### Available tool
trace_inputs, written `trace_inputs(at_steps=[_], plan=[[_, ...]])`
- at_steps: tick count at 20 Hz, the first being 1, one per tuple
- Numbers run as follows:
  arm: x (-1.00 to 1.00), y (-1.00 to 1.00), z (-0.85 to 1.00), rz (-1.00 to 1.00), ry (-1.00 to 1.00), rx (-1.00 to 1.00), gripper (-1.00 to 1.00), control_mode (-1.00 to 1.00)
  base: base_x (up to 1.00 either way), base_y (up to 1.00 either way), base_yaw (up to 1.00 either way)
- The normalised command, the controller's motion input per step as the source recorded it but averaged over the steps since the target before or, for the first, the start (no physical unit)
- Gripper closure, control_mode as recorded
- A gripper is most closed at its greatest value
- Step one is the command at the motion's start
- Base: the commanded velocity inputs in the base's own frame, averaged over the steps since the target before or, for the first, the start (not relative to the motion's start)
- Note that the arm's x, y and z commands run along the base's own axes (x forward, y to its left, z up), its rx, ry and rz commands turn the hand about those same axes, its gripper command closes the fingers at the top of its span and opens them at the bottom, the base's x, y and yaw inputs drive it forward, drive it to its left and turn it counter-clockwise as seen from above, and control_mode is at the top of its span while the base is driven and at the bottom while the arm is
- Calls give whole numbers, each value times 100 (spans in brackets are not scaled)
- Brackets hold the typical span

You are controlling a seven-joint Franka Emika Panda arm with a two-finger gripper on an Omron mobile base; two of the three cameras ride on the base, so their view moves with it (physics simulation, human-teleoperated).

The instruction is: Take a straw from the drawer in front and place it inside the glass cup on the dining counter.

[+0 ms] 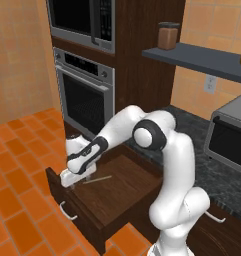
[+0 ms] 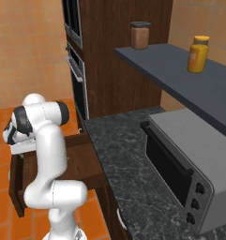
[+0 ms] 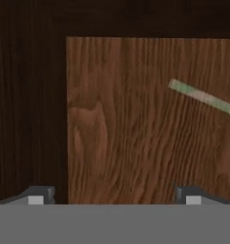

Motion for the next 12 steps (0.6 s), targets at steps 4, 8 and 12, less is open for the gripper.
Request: trace_inputs(at_steps=[4,8,12], plan=[[27,-58,34,2,0,-7,-100,-100,0,0,0],[37,-54,0,13,2,-4,-100,-100,0,0,0],[35,-28,-23,16,6,0,-100,-100,0,0,0]])
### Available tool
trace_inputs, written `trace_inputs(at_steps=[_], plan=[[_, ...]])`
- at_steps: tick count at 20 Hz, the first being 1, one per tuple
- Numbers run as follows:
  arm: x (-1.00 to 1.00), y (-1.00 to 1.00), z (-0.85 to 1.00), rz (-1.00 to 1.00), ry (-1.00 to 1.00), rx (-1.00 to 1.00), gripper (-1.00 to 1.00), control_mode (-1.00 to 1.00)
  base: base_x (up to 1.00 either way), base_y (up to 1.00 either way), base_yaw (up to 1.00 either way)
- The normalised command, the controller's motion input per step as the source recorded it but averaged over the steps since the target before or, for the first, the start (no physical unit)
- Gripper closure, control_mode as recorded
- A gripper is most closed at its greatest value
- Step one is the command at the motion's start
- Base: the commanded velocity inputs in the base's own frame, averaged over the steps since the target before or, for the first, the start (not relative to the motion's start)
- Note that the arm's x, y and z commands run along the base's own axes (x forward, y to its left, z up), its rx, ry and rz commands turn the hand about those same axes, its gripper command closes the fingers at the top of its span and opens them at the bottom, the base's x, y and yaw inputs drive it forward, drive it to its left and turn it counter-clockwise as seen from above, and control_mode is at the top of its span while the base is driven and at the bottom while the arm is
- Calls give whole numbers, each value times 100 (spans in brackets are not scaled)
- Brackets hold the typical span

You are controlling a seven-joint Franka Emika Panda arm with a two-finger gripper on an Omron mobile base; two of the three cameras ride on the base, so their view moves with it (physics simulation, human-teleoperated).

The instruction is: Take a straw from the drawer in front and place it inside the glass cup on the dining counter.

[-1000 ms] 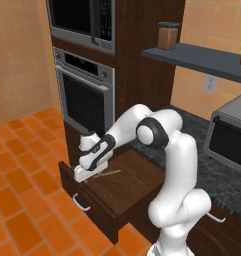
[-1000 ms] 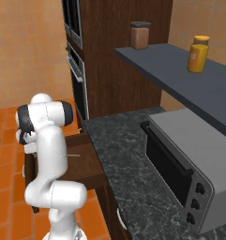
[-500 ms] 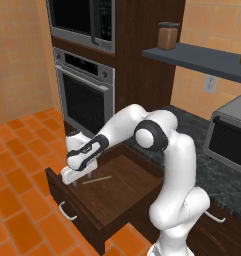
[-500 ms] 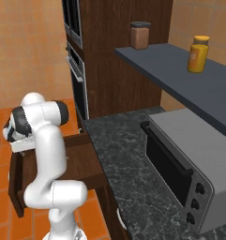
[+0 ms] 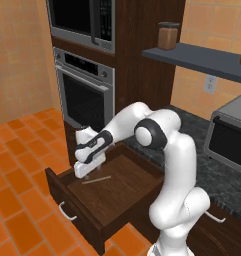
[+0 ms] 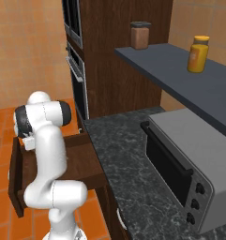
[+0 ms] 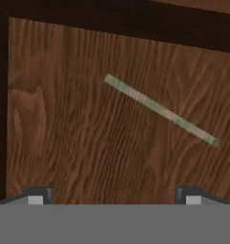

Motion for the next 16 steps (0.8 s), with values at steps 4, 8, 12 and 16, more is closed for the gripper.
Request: trace_inputs(at_steps=[4,8,12,16], plan=[[35,-18,-36,19,2,0,-100,-100,0,0,0],[32,-3,-43,18,1,0,-100,-100,0,0,0],[34,0,-39,14,0,0,-100,-100,0,0,0],[39,0,-45,12,2,0,-100,-100,0,0,0]])
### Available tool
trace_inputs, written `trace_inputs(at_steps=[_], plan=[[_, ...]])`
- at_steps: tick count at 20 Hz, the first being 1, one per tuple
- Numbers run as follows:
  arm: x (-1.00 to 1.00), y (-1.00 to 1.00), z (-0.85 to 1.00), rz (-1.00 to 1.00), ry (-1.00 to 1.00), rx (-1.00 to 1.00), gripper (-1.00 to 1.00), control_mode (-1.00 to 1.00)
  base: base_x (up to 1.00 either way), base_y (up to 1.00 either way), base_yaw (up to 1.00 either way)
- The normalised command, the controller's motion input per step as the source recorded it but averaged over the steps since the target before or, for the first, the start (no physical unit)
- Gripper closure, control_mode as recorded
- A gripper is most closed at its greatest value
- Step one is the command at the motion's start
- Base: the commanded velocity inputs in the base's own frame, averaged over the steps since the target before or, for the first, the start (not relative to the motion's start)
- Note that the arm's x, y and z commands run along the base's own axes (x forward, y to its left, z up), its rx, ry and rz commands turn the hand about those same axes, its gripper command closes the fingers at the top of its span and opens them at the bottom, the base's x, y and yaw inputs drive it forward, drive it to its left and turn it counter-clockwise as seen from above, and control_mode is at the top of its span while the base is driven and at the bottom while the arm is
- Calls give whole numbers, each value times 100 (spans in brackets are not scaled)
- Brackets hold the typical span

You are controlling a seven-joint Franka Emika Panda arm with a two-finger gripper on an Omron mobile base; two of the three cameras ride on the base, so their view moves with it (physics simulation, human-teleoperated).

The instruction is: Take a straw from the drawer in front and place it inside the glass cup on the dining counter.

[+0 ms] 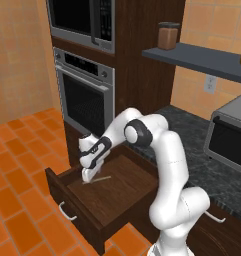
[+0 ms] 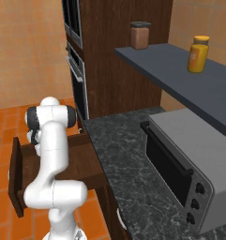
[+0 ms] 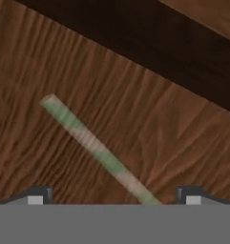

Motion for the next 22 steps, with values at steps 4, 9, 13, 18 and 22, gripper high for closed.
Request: trace_inputs(at_steps=[4,9,13,18,22], plan=[[16,0,-41,10,5,0,-100,-100,0,0,0],[14,0,-29,10,3,0,-100,-100,0,0,0],[7,0,-38,10,6,0,-100,-100,0,0,0],[-6,0,-40,12,6,1,-100,-100,0,0,0],[14,0,-31,10,5,0,-100,-100,0,0,0]])
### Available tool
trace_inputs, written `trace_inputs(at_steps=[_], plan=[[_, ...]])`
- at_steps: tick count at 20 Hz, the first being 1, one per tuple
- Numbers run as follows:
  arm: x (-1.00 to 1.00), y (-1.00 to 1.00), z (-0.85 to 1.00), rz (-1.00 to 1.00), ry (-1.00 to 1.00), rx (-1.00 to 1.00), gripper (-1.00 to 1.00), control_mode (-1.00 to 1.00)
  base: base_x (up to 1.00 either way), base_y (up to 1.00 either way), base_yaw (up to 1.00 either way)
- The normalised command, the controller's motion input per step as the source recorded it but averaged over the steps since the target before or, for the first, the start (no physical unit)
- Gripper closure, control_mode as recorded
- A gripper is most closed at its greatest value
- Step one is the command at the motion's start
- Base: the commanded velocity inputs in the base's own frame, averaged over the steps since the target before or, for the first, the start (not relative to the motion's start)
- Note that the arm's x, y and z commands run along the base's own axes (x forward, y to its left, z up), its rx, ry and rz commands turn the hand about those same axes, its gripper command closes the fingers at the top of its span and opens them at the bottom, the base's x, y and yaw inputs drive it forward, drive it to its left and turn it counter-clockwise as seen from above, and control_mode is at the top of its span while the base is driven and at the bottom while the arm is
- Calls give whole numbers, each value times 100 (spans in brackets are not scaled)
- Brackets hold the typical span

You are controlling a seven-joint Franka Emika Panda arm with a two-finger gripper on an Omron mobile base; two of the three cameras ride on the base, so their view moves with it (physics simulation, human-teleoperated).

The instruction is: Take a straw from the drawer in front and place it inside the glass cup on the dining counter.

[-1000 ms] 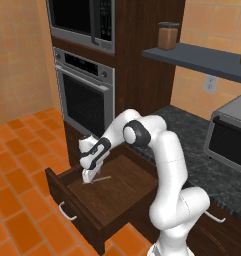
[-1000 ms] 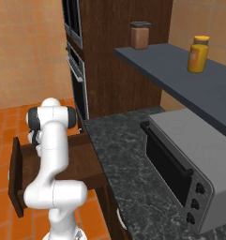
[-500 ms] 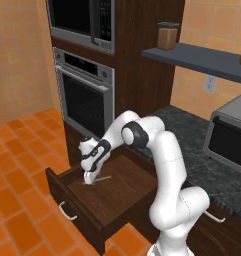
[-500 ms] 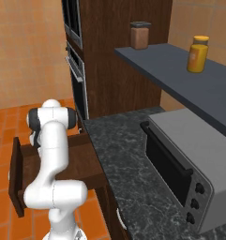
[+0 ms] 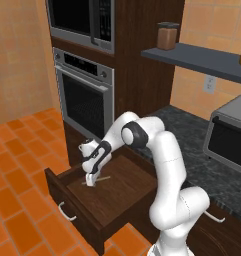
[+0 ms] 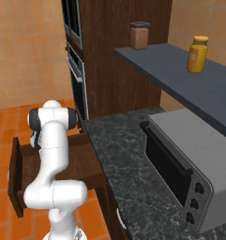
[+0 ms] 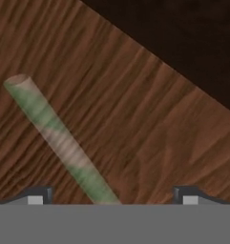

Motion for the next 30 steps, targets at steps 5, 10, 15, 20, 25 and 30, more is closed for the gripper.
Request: trace_inputs(at_steps=[5,10,15,20,25,30], plan=[[-7,4,-47,5,4,0,-100,-100,0,0,0],[-35,7,-36,0,0,0,100,-100,0,0,0],[-40,0,-13,-3,0,0,100,-100,0,0,0],[-48,0,1,-21,0,0,100,-100,0,0,0],[-41,-5,57,-37,0,0,100,-100,0,0,0],[-21,-12,100,-39,-10,1,100,-100,0,0,0]])
